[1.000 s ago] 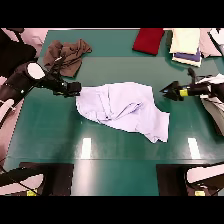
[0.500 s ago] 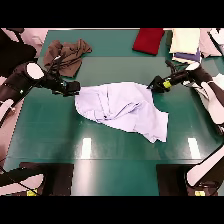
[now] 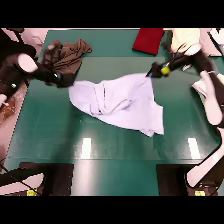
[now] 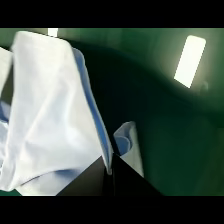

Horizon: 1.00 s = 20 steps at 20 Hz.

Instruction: Fold the shirts.

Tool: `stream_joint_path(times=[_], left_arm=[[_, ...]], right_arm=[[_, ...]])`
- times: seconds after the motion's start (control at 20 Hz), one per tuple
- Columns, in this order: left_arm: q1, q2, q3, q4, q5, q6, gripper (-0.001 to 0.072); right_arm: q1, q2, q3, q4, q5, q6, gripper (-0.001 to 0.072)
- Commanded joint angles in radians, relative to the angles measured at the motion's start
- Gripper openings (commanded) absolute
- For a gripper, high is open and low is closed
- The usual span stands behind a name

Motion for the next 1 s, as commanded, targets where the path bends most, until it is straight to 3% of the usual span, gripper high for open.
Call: stream_joint_path(times=[0.0,0.35,0.95], left_arm=[[0.072,0.002,0.240,0.055,-0.053,-0.016,0.0023],[0.079,0.012,0.729,0.146,-0.054,-0.023,0.0023],[0.079,0.119,0.731,0.154,0.075,-0.025,0.0024]], right_arm=[[-0.062,0.168,0.139,-0.002,-0.009,0.010,0.0024],[-0.230,0.637,0.055,-0.003,-0.244,-0.001,0.0024],[-0.475,0.886,0.088,0.002,-0.212,0.038,0.0024]])
